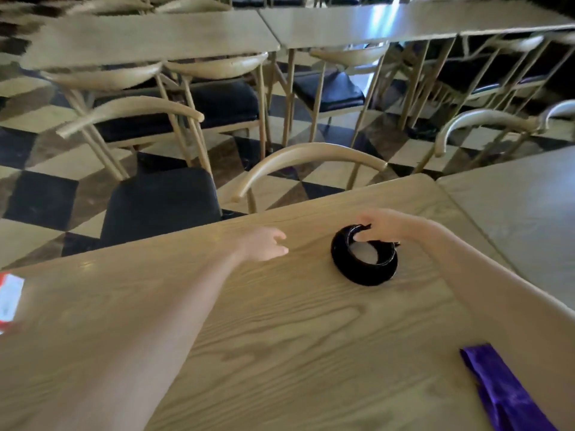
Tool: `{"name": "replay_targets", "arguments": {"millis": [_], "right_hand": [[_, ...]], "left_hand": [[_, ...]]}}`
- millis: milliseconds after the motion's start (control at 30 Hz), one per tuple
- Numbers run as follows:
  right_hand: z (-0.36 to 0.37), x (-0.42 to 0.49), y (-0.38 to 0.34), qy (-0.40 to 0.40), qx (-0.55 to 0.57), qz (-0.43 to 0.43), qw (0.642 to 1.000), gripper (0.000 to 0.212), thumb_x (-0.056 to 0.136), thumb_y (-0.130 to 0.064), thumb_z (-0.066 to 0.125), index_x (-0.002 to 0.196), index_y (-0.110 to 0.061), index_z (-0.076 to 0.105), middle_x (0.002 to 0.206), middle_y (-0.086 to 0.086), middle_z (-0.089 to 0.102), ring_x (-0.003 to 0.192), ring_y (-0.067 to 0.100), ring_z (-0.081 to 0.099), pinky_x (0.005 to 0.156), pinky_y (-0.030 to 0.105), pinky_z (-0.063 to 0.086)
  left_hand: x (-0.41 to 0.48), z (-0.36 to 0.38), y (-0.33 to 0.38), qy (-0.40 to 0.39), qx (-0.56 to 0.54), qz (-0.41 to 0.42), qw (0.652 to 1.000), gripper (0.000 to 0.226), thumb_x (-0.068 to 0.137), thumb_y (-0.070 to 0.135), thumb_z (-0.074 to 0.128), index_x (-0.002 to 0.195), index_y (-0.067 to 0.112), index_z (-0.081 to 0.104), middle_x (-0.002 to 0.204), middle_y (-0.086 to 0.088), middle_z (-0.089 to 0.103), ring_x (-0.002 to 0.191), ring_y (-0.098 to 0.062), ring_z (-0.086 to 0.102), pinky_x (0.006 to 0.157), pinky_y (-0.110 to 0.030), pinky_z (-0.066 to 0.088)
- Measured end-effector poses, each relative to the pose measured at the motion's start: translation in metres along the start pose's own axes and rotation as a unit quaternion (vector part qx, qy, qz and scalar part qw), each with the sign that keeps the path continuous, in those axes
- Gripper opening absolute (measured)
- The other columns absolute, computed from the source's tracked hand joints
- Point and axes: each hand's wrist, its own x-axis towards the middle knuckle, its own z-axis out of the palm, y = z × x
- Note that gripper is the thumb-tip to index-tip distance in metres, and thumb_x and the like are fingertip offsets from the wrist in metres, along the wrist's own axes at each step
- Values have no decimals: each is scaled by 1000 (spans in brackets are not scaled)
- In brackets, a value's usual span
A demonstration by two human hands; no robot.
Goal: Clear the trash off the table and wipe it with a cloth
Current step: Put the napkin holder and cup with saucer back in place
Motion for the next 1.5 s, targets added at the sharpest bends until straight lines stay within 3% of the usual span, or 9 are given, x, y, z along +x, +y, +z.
{"name": "replay_targets", "arguments": {"millis": [233, 400, 500, 633, 800, 967, 1100, 1333, 1500], "right_hand": [[-2, 23, 113, 61, 124, 106, 985, 58, 88, -28, 62, 139, -11, 41, 140, 11, 49, 127, 27, 47, 103, 36, 38], [33, 40, 146, 57, 240, 113, 963, 51, 92, -14, 56, 140, -9, 40, 137, 11, 49, 118, 27, 54, 85, 37, 48], [55, 49, 155, 46, 321, 113, 939, 45, 90, -11, 57, 134, -10, 46, 121, 13, 59, 96, 24, 60, 83, 38, 52], [70, 56, 157, 63, 429, 101, 895, 38, 88, 5, 55, 125, -7, 52, 104, 11, 59, 85, 27, 62, 68, 33, 59], [80, 60, 157, 104, 467, 109, 871, 44, 84, 14, 50, 119, -10, 61, 88, 7, 62, 73, 24, 64, 57, 28, 61], [85, 54, 151, 117, 493, 137, 851, 49, 81, 17, 50, 118, -11, 64, 87, 6, 64, 66, 20, 64, 53, 26, 59], [87, 46, 138, 125, 517, 138, 836, 48, 80, 17, 51, 118, -10, 63, 93, 10, 64, 62, 17, 63, 48, 24, 57], [90, 29, 102, 123, 524, 116, 835, 51, 79, 16, 52, 121, -11, 63, 104, 14, 68, 66, 18, 64, 65, 37, 61], [102, 18, 61, 114, 535, 91, 832, 50, 80, 15, 53, 123, -9, 61, 99, 12, 67, 65, 15, 65, 65, 38, 61]], "left_hand": [[73, 49, 48, -11, -150, -26, 988, 61, 93, 31, 52, 147, 18, 27, 147, -10, 40, 128, -25, 46, 93, -34, 46], [104, 83, 62, -5, -325, -94, 941, 70, 90, 14, 57, 149, 16, 18, 150, -13, 32, 126, -27, 47, 85, -36, 53], [115, 99, 66, 20, -384, -119, 915, 70, 88, 2, 58, 147, 15, 23, 143, -17, 38, 118, -29, 53, 74, -35, 57], [125, 114, 72, 39, -456, -136, 879, 66, 83, -10, 60, 141, 13, 36, 130, -20, 48, 113, -33, 56, 77, -43, 58], [131, 124, 75, 96, -503, -158, 845, 60, 81, -21, 51, 131, 12, 47, 107, -15, 52, 98, -27, 59, 58, -34, 56], [127, 126, 75, 116, -508, -175, 835, 61, 81, -25, 47, 129, 12, 51, 96, -9, 51, 99, -29, 59, 74, -45, 57], [115, 126, 70, 134, -530, -178, 818, 61, 80, -26, 46, 127, 12, 55, 92, -7, 52, 98, -29, 58, 70, -43, 56], [80, 119, 45, 150, -576, -164, 787, 61, 81, -26, 45, 129, 11, 53, 98, -12, 53, 98, -29, 58, 69, -43, 53], [43, 109, 18, 174, -574, -156, 785, 60, 84, -22, 46, 132, 13, 51, 90, -6, 55, 96, -25, 58, 73, -41, 53]]}}
